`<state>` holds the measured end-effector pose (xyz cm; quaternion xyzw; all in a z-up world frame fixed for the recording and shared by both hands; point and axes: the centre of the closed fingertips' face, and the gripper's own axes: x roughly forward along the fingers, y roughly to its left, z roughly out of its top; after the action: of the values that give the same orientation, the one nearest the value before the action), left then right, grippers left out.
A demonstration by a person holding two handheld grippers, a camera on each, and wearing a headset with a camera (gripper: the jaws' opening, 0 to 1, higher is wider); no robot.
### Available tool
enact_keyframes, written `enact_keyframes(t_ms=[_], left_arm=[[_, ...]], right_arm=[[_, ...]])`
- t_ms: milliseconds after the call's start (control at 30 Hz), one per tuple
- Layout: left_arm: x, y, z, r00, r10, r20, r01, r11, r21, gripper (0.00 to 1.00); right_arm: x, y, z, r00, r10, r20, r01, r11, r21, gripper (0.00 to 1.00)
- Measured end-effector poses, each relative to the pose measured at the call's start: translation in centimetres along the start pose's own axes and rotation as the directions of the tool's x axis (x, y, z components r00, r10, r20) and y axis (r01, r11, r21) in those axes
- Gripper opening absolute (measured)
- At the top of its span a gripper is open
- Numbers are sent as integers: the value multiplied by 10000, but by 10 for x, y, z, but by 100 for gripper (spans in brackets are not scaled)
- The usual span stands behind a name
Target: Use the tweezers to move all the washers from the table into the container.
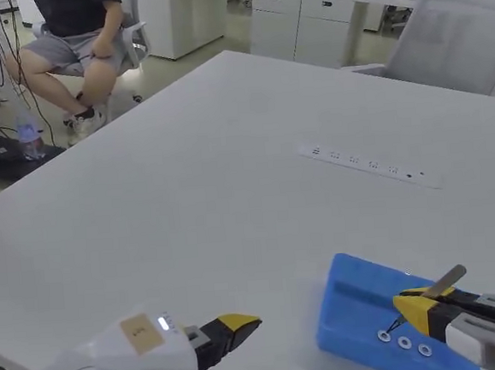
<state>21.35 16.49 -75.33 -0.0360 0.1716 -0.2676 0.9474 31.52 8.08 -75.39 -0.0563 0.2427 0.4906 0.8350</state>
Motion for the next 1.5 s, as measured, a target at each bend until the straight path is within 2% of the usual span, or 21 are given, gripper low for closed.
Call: enact_keyframes(t_ms=[133, 267, 367, 600, 733, 1167, 1367, 1500], left_arm=[[0, -1, 0, 10000, -17, -12, 17, 10000, 6, 50], [0, -1, -1, 10000, -40, -46, 40, 10000, 35, 50], [0, -2, -1, 10000, -52, -67, 52, 10000, 52, 50], [1, -4, 0, 9999, -166, -11, 166, 9999, 2, 53], [0, -4, 0, 9999, -150, -14, 150, 9999, 18, 52], [1, -4, 0, 9998, -172, -36, 172, 9999, 10, 52], [1, -5, -1, 9997, -206, -95, 207, 9998, 55, 53], [1, -5, 0, 9997, -248, -31, 248, 9997, -8, 55]], right_arm=[[-6, 15, -1, 9994, 323, 103, -324, 9995, 37, 3], [-6, 31, -13, 9953, 965, -118, -964, 9953, 120, 4], [-2, 36, -28, 9934, 1089, -363, -1087, 9940, 91, 4], [7, 39, -52, 9871, 1156, -1111, -1215, 9914, -478, 4], [12, 31, -65, 9864, 924, -1358, -1039, 9914, -801, 4], [18, 26, -71, 9845, 776, -1574, -953, 9896, -1080, 4], [20, 29, -75, 9818, 825, -1709, -1016, 9891, -1065, 4], [19, 31, -74, 9834, 794, -1632, -982, 9890, -1109, 4]])
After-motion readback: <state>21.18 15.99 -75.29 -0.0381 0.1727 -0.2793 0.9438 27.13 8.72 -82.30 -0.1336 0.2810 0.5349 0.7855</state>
